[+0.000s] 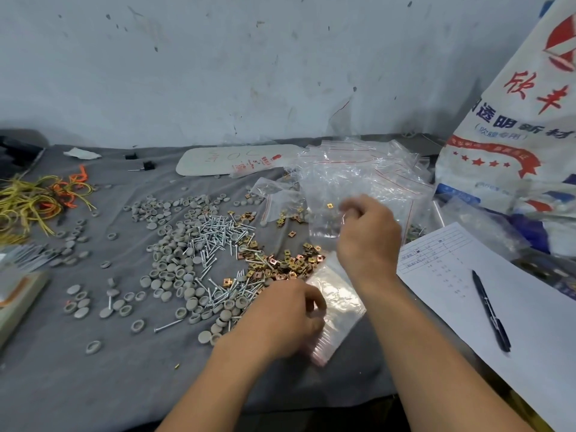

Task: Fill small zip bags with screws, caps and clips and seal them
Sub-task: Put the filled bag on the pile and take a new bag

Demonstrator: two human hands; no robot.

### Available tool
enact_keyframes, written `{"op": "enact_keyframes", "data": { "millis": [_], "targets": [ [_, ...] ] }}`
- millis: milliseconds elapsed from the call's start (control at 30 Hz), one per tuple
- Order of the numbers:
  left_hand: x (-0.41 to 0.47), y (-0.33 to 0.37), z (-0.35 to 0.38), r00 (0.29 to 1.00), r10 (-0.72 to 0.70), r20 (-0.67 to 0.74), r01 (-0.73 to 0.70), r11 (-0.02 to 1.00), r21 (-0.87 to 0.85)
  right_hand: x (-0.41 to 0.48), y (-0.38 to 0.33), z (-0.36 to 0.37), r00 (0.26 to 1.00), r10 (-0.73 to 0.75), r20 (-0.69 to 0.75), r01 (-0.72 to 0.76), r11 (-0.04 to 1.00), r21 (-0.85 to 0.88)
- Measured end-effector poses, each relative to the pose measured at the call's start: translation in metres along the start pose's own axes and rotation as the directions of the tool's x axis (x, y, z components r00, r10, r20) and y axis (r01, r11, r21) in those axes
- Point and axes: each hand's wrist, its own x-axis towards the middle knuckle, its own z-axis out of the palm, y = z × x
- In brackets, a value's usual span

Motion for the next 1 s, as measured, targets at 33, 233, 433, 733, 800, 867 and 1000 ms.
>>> {"op": "enact_keyframes", "data": {
  "millis": [33, 233, 433, 733, 800, 867, 1000],
  "targets": [
    [0.002, 0.0, 0.002, 1.0, 0.003, -0.001, -0.003, 1.0, 0.007, 0.0, -0.003, 0.001, 0.998, 0.019, -0.053, -0.009, 0.983, 0.183],
    [0.006, -0.009, -0.015, 0.967, -0.219, -0.132, 0.194, 0.964, -0.18, -0.016, -0.015, 0.021, 0.913, 0.116, 0.391, -0.236, 0.932, 0.276],
    [-0.013, -0.04, -0.067, 0.818, -0.571, -0.069, 0.041, 0.177, -0.983, -0.028, -0.021, 0.037, 0.731, -0.007, 0.682, -0.152, 0.973, 0.173],
    [-0.045, -0.093, -0.084, 0.947, -0.319, 0.04, 0.234, 0.596, -0.768, -0.029, -0.026, 0.053, 0.484, -0.104, 0.869, 0.103, 0.993, 0.062],
    [-0.048, -0.097, -0.086, 0.948, -0.306, 0.085, 0.25, 0.553, -0.794, -0.028, -0.025, 0.057, 0.543, -0.083, 0.836, 0.1, 0.994, 0.033],
    [-0.049, -0.099, -0.088, 0.919, -0.392, 0.025, 0.247, 0.528, -0.812, -0.028, -0.025, 0.06, 0.701, -0.091, 0.707, 0.131, 0.991, -0.003],
    [-0.046, -0.1, -0.094, 0.764, -0.626, -0.155, 0.162, 0.419, -0.893, -0.035, -0.041, 0.063, 0.846, -0.276, 0.456, 0.27, 0.959, 0.08]
  ]
}}
